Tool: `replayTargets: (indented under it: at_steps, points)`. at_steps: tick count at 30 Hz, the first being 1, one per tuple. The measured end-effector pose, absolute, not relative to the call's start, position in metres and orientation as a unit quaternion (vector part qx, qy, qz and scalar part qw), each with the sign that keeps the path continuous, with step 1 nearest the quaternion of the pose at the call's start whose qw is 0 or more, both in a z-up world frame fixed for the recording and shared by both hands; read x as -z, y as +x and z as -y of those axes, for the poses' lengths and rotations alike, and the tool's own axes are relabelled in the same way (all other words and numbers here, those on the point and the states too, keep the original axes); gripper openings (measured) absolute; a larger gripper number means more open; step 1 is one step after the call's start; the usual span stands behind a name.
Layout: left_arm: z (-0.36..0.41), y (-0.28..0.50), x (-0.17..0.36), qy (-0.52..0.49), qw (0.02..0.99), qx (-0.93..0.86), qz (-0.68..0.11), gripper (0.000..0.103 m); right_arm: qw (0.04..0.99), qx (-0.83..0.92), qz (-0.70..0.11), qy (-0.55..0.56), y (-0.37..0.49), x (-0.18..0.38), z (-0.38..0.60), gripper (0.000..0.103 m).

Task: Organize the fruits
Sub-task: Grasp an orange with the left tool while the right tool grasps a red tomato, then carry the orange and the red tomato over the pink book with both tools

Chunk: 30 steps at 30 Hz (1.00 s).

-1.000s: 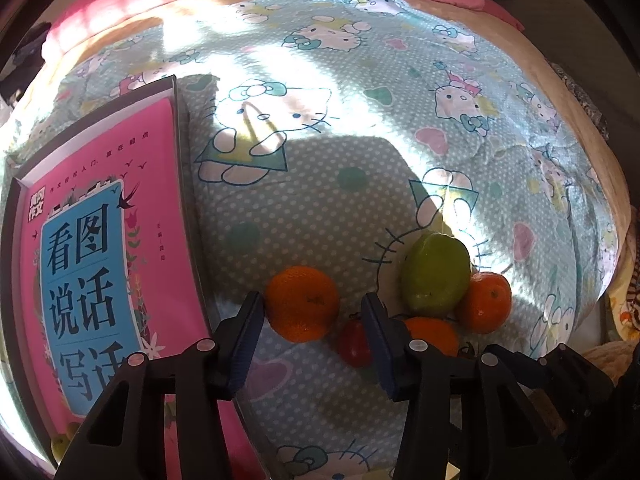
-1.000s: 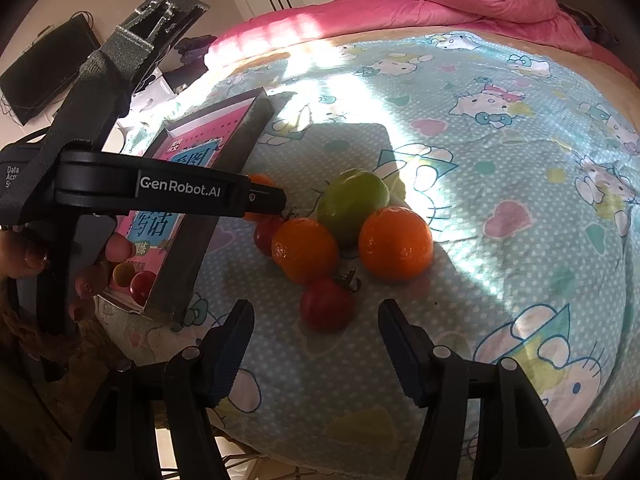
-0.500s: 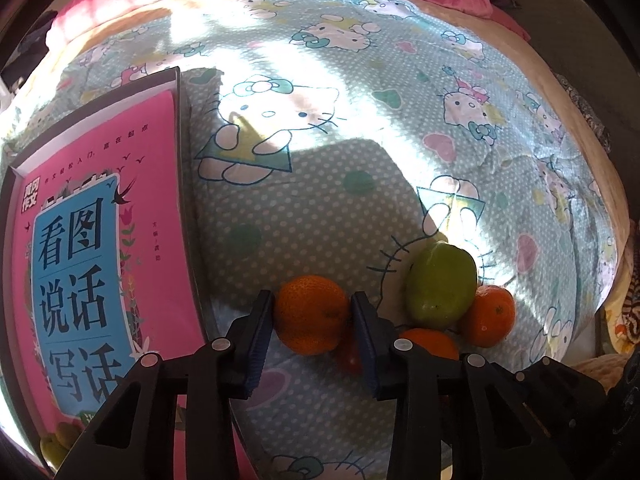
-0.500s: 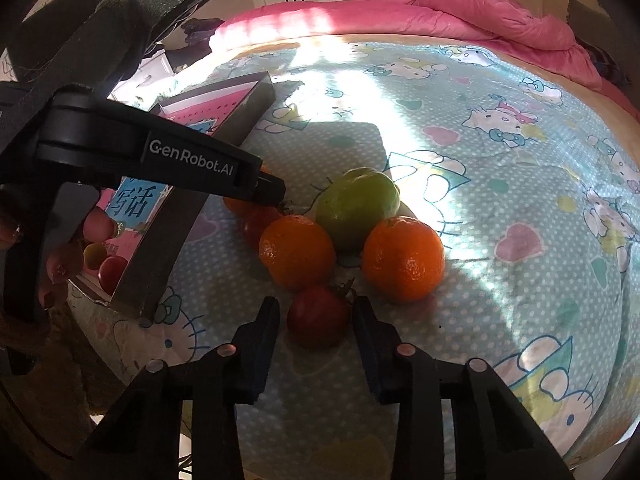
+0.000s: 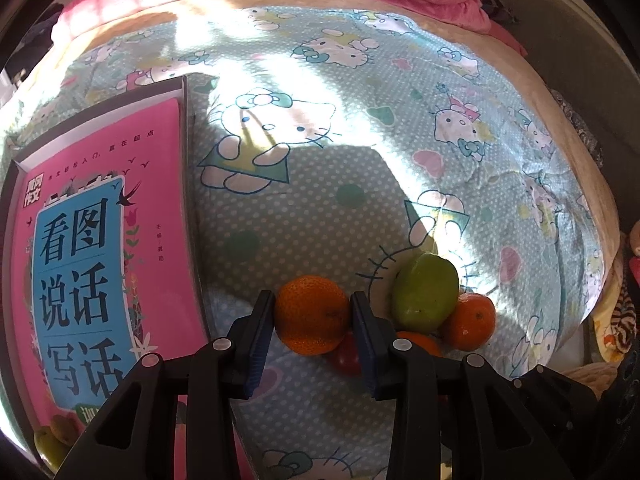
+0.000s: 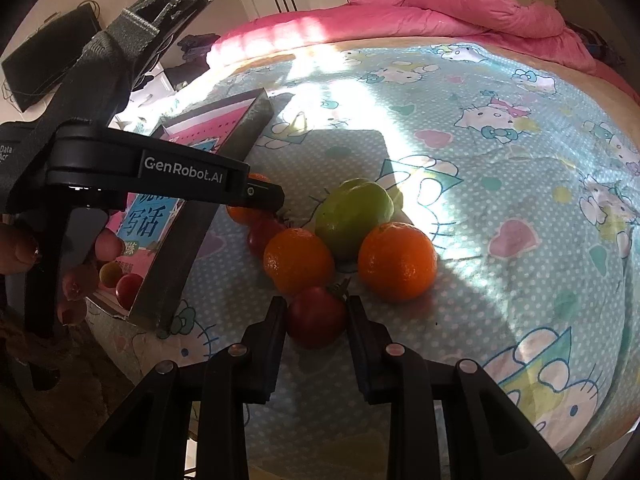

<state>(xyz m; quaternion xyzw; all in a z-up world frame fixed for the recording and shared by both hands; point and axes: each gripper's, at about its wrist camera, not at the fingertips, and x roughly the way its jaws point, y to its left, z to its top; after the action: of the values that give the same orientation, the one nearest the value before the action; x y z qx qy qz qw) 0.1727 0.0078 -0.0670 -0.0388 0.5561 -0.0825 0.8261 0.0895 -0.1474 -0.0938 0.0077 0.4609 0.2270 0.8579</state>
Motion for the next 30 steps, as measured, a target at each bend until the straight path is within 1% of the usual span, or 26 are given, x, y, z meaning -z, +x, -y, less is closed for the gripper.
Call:
replayTargets:
  at_steps: [13,30]
  points:
    - [-0.026,0.148,0.031,-0.059,0.844,0.087,-0.526,0.04,0.872,-0.239,-0.426,0.041,0.083,0.07,0.16,0.031]
    - [-0.098,0.111,0.001,-0.092,0.862,0.037,-0.496,0.04,0.874,-0.292,-0.387,0.024,0.079,0.043,0.122,0.031]
